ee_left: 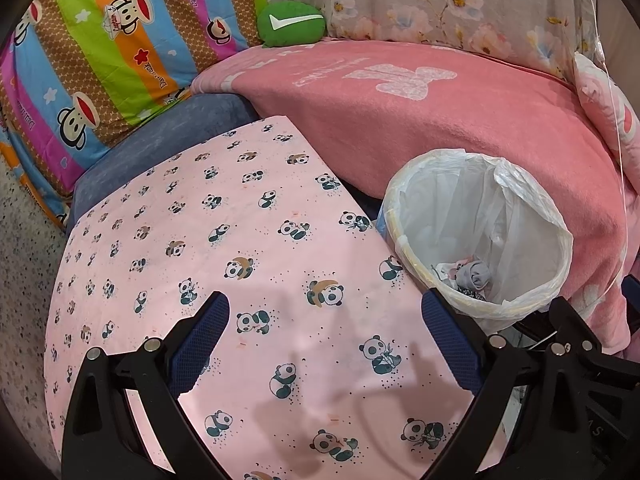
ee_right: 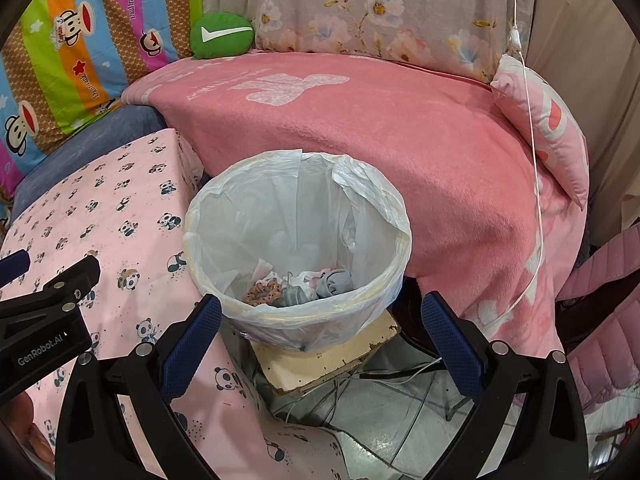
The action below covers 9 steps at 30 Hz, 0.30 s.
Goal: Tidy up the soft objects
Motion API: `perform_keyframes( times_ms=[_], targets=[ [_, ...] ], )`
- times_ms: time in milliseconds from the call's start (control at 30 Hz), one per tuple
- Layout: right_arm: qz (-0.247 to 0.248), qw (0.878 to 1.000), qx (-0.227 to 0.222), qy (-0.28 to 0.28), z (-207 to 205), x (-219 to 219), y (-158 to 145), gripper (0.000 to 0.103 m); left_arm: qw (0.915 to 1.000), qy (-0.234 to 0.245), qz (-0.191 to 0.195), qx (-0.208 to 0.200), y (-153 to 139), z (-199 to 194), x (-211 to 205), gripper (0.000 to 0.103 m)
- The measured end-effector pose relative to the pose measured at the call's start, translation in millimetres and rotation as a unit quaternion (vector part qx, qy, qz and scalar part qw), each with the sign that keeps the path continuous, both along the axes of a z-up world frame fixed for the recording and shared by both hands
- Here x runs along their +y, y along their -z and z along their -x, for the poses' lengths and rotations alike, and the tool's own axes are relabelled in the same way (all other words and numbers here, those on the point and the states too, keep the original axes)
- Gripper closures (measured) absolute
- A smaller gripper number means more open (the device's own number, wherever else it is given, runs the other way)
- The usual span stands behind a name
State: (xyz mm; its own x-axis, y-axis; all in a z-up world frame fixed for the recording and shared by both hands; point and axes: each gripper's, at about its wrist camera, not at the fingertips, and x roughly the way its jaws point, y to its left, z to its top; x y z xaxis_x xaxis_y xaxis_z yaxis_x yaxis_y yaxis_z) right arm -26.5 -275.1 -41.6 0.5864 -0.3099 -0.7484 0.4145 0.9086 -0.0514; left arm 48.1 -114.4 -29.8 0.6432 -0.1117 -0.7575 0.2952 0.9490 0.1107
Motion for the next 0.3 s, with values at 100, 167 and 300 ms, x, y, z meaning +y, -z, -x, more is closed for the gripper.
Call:
perform_keyframes(
  times_ms=[100, 167, 300],
  targets=[
    [0.0, 1.0, 0.0, 0.0, 0.5, 0.1, 0.1, 0.004, 1.0, 0.0, 0.002, 0.002, 1.4, 0.5, 0.2, 0.01],
    [0.0, 1.0, 0.001, 0.0, -0.2, -0.3, -0.1, 0.004, 1.0, 0.0, 0.003, 0.004, 2.3, 0.1, 0.4, 0.01],
    [0.0, 1.0, 0.001, 0.001, 0.1, -0.2, 0.3, 0.004, 0.9999, 0.008, -0.002, 0.006, 4.8, -0.8, -0.3, 0.011]
  ],
)
